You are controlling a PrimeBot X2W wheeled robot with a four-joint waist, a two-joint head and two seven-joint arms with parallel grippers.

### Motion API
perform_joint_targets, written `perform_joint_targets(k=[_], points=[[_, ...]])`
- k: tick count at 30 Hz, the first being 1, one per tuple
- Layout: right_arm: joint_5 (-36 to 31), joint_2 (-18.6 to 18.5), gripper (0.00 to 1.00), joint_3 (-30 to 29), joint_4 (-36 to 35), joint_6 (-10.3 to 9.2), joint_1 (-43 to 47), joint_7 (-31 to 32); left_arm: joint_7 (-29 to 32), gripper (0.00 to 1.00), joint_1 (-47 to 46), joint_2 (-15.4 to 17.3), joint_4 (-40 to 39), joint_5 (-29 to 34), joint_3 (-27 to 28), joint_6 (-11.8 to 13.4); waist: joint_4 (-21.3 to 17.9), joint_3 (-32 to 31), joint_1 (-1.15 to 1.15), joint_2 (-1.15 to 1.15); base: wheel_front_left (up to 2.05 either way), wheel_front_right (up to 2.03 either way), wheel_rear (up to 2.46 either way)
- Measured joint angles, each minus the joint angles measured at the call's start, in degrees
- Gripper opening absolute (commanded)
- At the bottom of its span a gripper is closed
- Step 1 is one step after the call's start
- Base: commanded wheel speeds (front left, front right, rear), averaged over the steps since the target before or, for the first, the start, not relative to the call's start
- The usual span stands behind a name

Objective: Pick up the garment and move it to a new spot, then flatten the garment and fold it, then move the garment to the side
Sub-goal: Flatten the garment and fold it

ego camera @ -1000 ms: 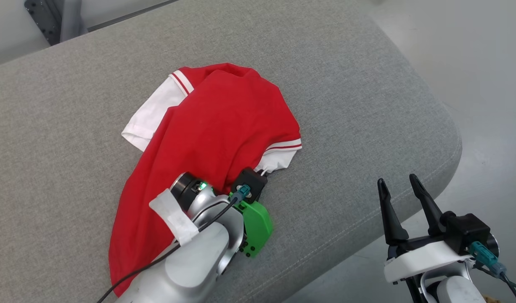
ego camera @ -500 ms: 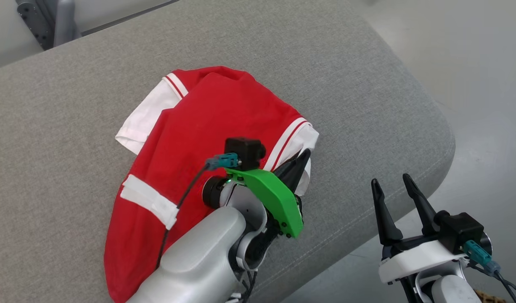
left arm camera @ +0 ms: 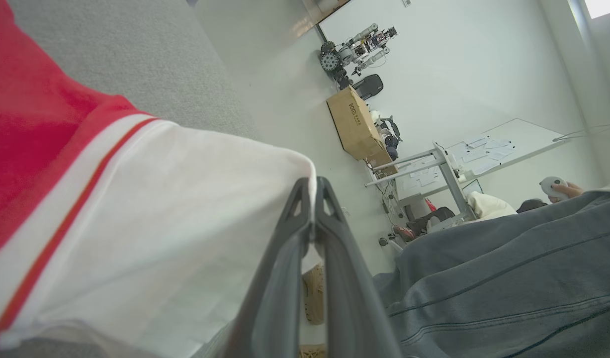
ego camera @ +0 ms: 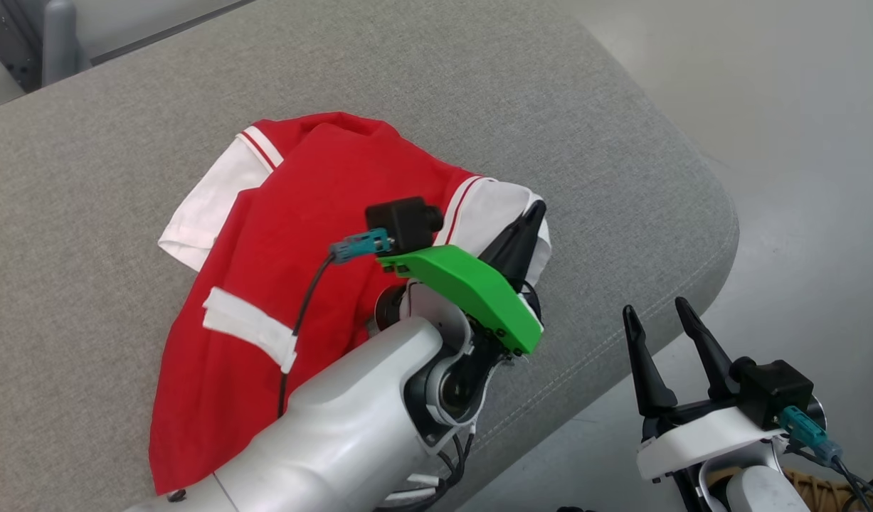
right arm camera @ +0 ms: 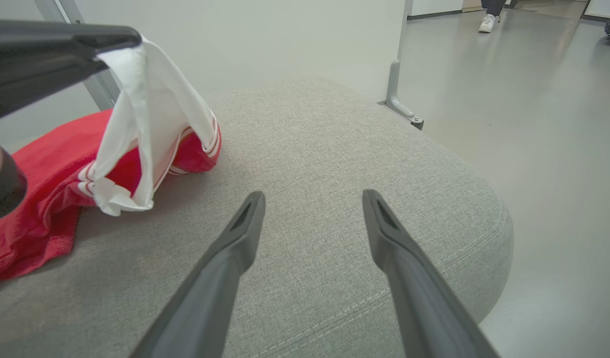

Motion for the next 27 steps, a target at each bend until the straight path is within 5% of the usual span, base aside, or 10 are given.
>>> perform_joint_targets(k=[9,11,12,13,24,27], points=[[0.5,0.0,1.0,1.2,0.3,0.0,-0.4,0.0,-0.6,0.0,-2.6,-0.1,4.8,9.5,-11.8,-0.2,-0.6,0.5,0.0,0.0,0.0,0.0,0.0],[0.7,0.0,1.0,1.3,0.3,0.0,-0.8,0.0,-0.2,0.44,-2.3,0.0,5.5,10.8,-12.1,-0.3,-0.7,0.9,0.0,0.0,0.0,0.0,0.0],[0.9,0.0,1.0,1.3,0.3,0.0,-0.9,0.0,0.0,0.88,-1.9,0.0,5.6,11.7,-12.2,-0.5,-0.7,1.1,0.0,0.0,0.0,0.0,0.0],[1.1,0.0,1.0,1.3,0.2,0.0,-1.0,0.0,0.0,1.0,-1.5,0.0,5.6,12.4,-12.3,-0.8,-0.8,1.3,0.0,0.0,0.0,0.0,0.0],[0.8,0.0,1.0,-0.6,-0.6,0.0,-0.9,0.0,-0.6,1.0,-3.8,-0.1,-0.7,11.7,-10.4,-3.1,1.5,1.7,0.0,0.0,0.0,0.0,0.0],[-0.1,0.0,1.0,-1.8,-1.8,0.0,-0.8,0.0,-0.7,1.0,-4.4,-0.1,-0.8,17.2,-6.6,-2.5,3.0,1.6,0.0,0.0,0.0,0.0,0.0]])
